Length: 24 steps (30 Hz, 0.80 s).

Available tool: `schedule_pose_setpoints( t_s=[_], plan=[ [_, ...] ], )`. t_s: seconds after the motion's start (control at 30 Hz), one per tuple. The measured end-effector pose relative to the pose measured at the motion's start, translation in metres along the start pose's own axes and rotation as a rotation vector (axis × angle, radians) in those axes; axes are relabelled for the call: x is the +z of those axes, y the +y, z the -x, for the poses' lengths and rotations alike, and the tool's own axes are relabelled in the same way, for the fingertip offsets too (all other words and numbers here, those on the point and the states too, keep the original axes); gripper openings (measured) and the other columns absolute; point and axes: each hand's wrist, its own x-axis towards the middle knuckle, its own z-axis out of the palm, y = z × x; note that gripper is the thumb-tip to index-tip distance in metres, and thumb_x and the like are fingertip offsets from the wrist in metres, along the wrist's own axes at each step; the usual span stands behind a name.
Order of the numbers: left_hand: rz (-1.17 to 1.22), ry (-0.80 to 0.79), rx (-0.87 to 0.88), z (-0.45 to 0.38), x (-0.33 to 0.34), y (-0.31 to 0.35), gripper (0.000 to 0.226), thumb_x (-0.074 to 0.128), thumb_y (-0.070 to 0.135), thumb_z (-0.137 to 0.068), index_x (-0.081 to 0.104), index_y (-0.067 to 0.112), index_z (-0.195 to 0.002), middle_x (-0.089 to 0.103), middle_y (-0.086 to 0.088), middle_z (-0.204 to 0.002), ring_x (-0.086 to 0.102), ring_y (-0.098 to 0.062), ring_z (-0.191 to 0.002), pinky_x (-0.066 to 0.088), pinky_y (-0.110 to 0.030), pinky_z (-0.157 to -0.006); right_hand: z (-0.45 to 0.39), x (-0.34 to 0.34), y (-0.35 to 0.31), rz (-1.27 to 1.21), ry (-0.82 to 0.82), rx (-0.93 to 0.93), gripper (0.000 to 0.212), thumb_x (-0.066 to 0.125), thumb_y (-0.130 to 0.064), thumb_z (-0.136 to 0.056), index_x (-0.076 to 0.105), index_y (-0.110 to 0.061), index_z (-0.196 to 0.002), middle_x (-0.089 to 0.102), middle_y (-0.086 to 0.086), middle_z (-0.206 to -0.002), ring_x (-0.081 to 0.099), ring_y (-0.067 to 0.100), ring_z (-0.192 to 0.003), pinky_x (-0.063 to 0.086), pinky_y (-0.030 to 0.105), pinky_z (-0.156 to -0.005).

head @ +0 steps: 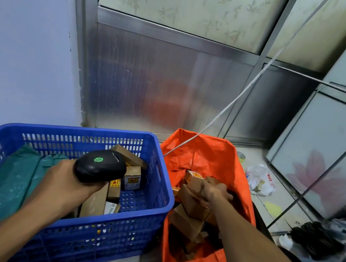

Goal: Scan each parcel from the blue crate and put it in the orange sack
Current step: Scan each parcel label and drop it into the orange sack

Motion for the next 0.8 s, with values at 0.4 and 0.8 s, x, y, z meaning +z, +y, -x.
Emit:
schedule_pose_setpoints(
  t_s=[0.4, 0.8],
  plan=[
    [-0.001, -0.047, 0.010, -0.006, 0.003, 0.002, 0.015, 0.086, 0.023, -0.075, 0.073, 0.019, -0.083, 0.069, -0.011, -0.064, 0.065, -0.031, -0.066, 0.050, -0.037, -0.061, -0.012, 0.024, 0.017, 0.180, 0.039, -0.093, 0.060, 0.072, -0.036, -0.087, 0.053, -0.006, -0.135, 0.039, 0.022, -0.144, 0.045, 0.040, -0.127, 0.042, 0.042, -0.105],
    [-0.085, -0.040, -0.016, -0.021, 0.001, 0.004, 0.022, 0.084, 0.029, -0.075, 0.070, 0.013, -0.067, 0.067, -0.012, -0.060, 0.062, -0.026, -0.059, 0.044, -0.031, -0.058, 0.000, 0.072, -0.005, 0.385, -0.129, -0.524, 0.044, 0.049, -0.033, -0.074, 0.065, -0.014, -0.110, 0.060, 0.016, -0.122, 0.055, 0.036, -0.111, 0.047, 0.040, -0.090]
  ],
)
